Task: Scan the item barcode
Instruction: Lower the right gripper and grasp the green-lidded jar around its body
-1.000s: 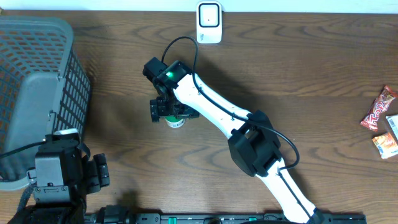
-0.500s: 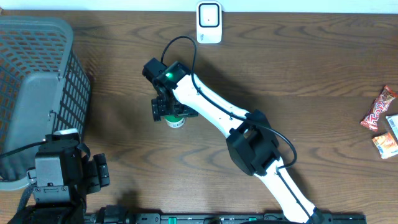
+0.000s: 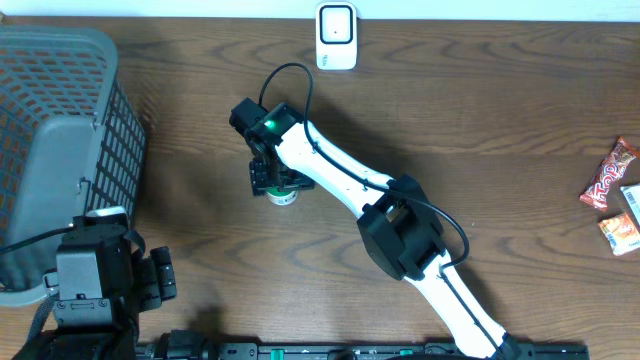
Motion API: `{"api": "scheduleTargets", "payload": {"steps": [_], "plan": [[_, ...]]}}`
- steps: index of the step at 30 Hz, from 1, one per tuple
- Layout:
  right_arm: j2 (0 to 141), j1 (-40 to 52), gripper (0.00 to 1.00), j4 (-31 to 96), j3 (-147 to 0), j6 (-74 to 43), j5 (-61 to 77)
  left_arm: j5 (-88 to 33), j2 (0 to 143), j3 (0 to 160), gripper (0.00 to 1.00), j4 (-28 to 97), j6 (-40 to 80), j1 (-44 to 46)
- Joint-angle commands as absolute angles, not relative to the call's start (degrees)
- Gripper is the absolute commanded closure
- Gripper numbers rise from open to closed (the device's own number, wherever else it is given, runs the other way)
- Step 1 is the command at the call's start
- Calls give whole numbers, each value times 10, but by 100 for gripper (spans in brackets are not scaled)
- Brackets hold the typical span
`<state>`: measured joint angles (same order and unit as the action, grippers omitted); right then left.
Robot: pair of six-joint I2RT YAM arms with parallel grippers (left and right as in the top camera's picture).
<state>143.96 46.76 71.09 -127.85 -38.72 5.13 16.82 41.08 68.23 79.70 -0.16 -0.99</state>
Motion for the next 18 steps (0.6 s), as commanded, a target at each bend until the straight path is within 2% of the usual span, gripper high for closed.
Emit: {"api": "scheduleTargets", "payload": {"steps": [1, 12, 18], "plan": [[1444, 471, 32, 713, -1279, -392, 46, 172, 408, 684, 2, 799, -1, -9], [1442, 448, 41, 785, -1297, -380, 123, 172, 408, 684, 2, 799, -1, -9], [1442, 418, 43, 851, -1333, -315, 209, 172, 408, 684, 2, 799, -1, -9]]}}
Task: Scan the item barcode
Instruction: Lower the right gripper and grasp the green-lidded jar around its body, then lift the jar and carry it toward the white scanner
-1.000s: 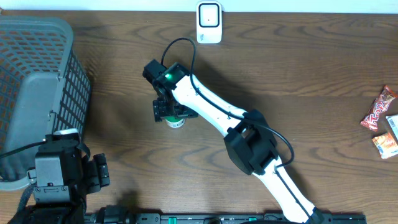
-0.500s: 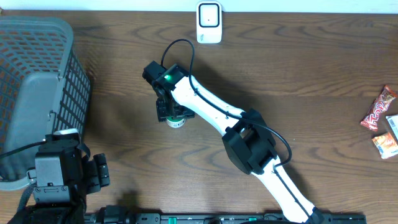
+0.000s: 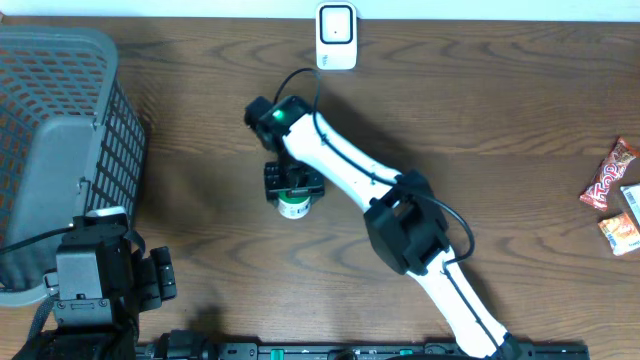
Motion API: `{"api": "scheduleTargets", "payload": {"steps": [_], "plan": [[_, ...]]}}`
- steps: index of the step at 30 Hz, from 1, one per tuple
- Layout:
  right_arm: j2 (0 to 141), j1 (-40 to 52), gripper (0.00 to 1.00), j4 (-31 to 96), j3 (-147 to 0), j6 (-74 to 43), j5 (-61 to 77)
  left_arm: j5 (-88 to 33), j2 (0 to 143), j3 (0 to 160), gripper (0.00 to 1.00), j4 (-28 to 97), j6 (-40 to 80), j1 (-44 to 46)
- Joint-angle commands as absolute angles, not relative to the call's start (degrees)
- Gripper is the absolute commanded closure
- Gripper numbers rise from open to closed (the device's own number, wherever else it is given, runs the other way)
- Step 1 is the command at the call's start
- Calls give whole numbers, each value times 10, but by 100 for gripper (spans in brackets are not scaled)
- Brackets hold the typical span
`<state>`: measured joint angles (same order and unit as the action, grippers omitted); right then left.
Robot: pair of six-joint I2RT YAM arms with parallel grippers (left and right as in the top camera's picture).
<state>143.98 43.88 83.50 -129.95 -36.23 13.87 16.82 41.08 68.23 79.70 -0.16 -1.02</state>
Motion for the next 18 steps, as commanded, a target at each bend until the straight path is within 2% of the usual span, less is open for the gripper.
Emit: {"api": "scheduleTargets", "payload": {"steps": [1, 12, 18], "plan": [[1442, 413, 43, 860, -1339, -306, 226, 172, 408, 684, 2, 799, -1, -9], [1442, 356, 43, 967, -1361, -200, 360, 172, 408, 684, 2, 799, -1, -9], [1442, 343, 43, 973, -1361, -181, 397, 172, 408, 684, 2, 799, -1, -9]]}}
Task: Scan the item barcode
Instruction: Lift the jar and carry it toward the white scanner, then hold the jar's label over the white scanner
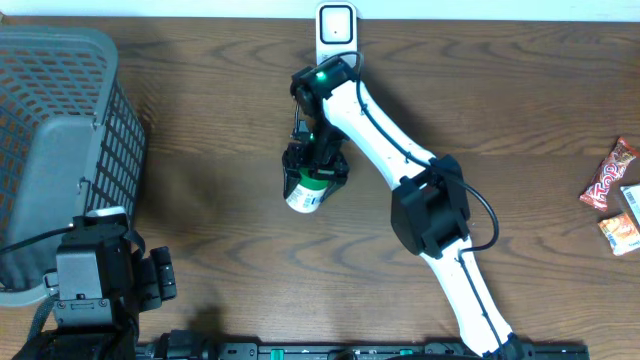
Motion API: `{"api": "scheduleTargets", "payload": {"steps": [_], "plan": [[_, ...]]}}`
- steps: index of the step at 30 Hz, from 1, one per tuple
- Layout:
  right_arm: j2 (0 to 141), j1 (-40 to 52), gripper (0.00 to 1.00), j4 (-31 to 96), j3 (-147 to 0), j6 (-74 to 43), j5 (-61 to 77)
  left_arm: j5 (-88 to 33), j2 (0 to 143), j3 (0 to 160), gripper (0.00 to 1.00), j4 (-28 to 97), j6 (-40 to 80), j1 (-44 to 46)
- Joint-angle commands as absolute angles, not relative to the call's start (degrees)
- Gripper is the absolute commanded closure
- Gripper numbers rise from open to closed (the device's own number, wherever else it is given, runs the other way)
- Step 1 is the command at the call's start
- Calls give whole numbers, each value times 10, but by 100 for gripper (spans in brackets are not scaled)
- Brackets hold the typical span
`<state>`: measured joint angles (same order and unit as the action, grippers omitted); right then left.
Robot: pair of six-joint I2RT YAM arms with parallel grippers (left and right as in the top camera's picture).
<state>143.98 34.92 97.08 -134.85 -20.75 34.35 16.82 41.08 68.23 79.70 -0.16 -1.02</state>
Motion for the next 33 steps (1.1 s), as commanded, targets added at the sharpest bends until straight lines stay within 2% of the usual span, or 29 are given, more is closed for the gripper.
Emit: {"api": "scheduleTargets", "payload": {"steps": [1, 9, 15, 20, 23, 27, 33], "plan": [[1442, 342, 43, 973, -1361, -181, 401, 172, 408, 684, 2, 799, -1, -9], [1442, 343, 48, 965, -1361, -170, 408, 172, 408, 684, 2, 799, -1, -9], [1436, 352, 50, 829, -1365, -171, 411, 172, 408, 684, 2, 799, -1, -9], [1435, 352, 49, 704, -1413, -171, 445, 172, 408, 684, 2, 799, -1, -9], [1435, 352, 44, 626, -1446, -171, 428, 172, 408, 684, 2, 799, -1, -9], [1435, 343, 34, 540, -1480, -171, 338, 172, 408, 684, 2, 799, -1, -9], [1435, 313, 34, 462, -1490, -112, 223, 172, 408, 684, 2, 799, -1, -9]]}}
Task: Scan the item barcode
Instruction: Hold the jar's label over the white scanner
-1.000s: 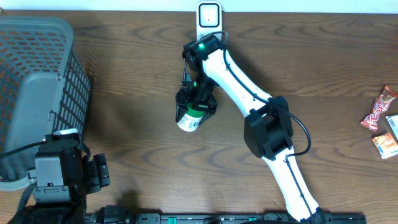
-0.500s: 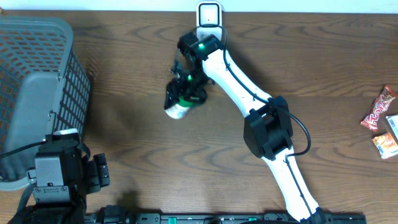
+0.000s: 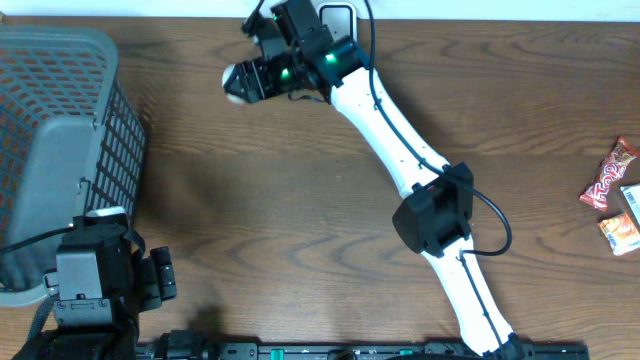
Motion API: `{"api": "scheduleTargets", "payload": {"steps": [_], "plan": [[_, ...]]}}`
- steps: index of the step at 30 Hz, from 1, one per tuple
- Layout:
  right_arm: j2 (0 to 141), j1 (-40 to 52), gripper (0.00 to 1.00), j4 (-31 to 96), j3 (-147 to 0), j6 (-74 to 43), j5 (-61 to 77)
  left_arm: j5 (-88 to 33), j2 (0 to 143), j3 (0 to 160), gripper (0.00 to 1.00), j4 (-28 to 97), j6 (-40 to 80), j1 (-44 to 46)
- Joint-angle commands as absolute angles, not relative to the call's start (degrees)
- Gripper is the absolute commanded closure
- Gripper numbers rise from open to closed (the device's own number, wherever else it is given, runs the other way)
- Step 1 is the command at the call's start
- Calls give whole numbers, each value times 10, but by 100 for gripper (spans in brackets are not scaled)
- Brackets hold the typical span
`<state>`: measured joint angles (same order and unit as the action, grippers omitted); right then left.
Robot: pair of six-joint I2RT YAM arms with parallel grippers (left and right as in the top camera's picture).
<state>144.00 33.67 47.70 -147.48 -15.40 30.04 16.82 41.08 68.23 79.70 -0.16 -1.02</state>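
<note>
The item, a small white-and-green container (image 3: 234,83), hangs on its side near the table's far edge with its pale round end facing left. My right gripper (image 3: 254,80) is shut on it, and the arm stretches far across the table. The white barcode scanner (image 3: 340,11) stands at the back edge just right of the gripper, mostly covered by the wrist. My left gripper (image 3: 160,274) rests at the near left corner, far from the item. The overhead view does not show how its fingers stand.
A grey mesh basket (image 3: 60,120) fills the left side of the table. At the right edge lie a red candy wrapper (image 3: 610,172) and an orange snack packet (image 3: 620,233). The right arm's white links (image 3: 400,140) cross the middle of the table diagonally.
My right gripper has moved with the container from the table's middle to the far edge, left of the scanner. The container now points left. The left arm has not moved.
My right gripper was down over the upright container at the table's middle. Then it was shut on it there, a little to the right. Then it held it tilted and nearer the scanner. Now it holds it sideways at the far edge, beside the scanner.
</note>
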Motion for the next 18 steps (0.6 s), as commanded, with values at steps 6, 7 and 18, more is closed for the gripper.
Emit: {"api": "scheduleTargets", "payload": {"steps": [6, 7, 18], "plan": [[1435, 283, 36, 411, -1490, -19, 111, 172, 408, 684, 2, 799, -1, -9], [1435, 278, 36, 399, -1489, -11, 95, 172, 408, 684, 2, 799, -1, -9], [1438, 234, 36, 222, -1440, 10, -6, 172, 408, 684, 2, 799, -1, -9]]}}
